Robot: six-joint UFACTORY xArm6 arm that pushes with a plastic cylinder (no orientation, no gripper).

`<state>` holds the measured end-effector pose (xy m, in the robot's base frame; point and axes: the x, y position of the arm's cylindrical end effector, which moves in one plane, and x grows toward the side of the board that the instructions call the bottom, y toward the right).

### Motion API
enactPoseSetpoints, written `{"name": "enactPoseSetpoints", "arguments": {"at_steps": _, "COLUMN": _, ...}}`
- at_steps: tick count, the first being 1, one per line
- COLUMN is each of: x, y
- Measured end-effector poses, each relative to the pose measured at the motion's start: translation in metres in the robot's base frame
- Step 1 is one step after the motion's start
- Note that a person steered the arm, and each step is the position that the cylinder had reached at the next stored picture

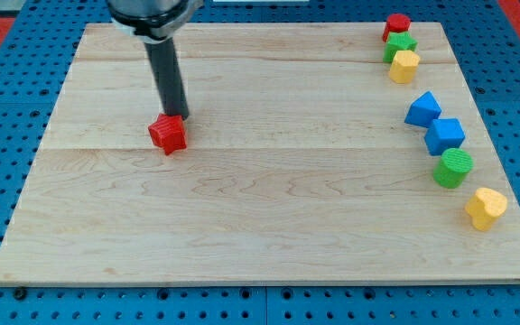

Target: Move the red star towards the left center

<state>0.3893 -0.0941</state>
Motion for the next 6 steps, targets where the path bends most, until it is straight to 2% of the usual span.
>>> {"name": "enactPoseSetpoints", "arguments": {"at_steps": 1, "x": 0.018, "y": 0.032}}
{"name": "enactPoseSetpoints", "arguments": {"at_steps": 2, "x": 0.041, "y": 0.002}}
{"name": "enactPoseSetpoints", "arguments": {"at_steps": 3, "x": 0.04, "y": -0.04}}
{"name": "enactPoseSetpoints", "arguments": {"at_steps": 4, "x": 0.037, "y": -0.058}}
{"name": "enactPoseSetpoints", "arguments": {"at_steps": 6, "x": -0.063, "y": 0.11}}
